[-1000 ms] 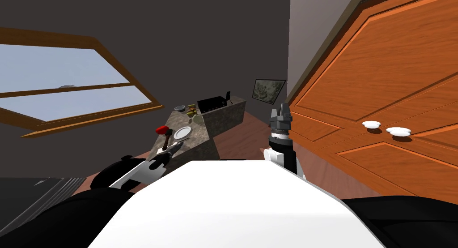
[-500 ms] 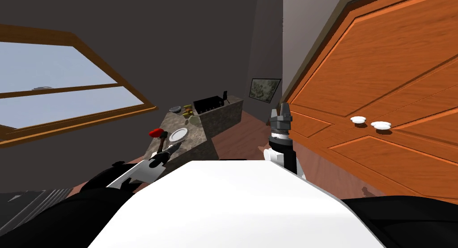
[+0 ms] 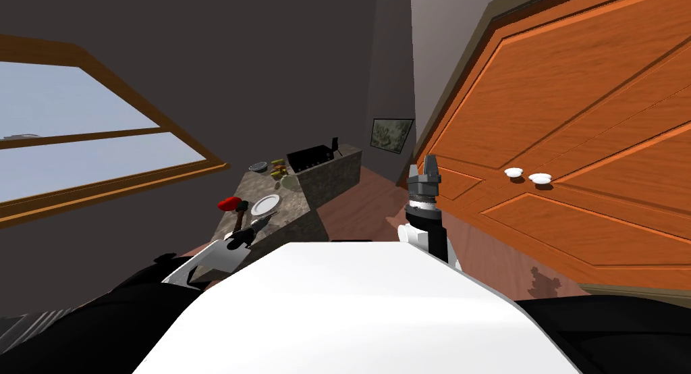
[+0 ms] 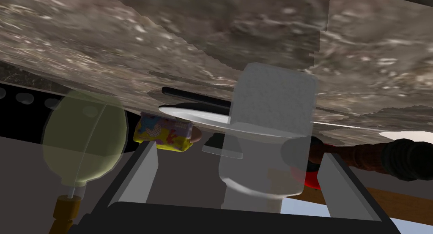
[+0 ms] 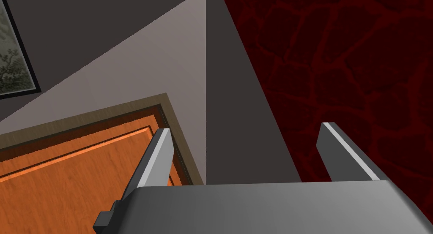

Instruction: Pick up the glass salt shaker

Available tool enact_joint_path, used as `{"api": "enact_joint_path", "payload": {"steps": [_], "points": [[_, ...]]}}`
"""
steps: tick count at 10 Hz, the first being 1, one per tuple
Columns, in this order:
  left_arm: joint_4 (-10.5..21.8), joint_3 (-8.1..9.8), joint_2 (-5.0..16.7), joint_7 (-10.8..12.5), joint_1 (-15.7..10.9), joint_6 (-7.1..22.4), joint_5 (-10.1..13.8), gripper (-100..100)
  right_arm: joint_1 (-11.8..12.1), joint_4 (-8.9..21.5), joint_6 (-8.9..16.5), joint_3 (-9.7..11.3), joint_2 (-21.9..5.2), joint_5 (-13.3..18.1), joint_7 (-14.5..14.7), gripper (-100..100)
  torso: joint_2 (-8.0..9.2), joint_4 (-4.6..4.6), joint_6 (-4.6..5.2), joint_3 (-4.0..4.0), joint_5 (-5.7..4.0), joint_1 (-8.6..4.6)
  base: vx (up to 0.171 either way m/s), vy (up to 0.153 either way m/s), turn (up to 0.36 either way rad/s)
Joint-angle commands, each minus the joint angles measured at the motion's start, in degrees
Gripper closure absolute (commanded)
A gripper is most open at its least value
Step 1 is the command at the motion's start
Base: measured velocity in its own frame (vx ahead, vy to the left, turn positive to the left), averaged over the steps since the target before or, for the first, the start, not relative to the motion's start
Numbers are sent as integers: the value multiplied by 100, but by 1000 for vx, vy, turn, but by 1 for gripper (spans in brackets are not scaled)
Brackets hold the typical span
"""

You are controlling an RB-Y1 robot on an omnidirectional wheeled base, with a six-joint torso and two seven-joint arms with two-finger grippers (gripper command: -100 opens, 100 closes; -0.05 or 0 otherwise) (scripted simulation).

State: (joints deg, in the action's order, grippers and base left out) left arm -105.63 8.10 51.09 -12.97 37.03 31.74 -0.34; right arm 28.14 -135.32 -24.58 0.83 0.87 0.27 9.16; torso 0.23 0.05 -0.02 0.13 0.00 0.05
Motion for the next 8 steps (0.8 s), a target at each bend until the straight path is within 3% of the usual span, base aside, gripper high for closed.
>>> {"api": "enact_joint_path", "payload": {"steps": [1,2,6,7,8], "points": [[0,0,0,0,0,0,0,-100,0,0,0,0,0,0,0,0,0,0,0,0,0,0,-15,3,-20],[12,-1,-1,1,-7,-3,1,100,1,0,0,0,0,0,0,0,-7,-1,-2,-4,-1,-1,0,0,0],[10,-1,1,-2,-6,-3,0,100,1,0,0,0,0,0,0,0,-15,-3,-3,-9,0,-2,0,0,0],[10,-1,1,-1,-6,-3,0,0,1,0,0,0,0,0,0,0,-16,-4,-3,-9,0,-2,0,0,0],[-178,3,31,-11,120,-23,-12,100,1,0,0,0,0,0,0,0,-16,-4,-3,-9,0,-2,43,-4,213]]}}
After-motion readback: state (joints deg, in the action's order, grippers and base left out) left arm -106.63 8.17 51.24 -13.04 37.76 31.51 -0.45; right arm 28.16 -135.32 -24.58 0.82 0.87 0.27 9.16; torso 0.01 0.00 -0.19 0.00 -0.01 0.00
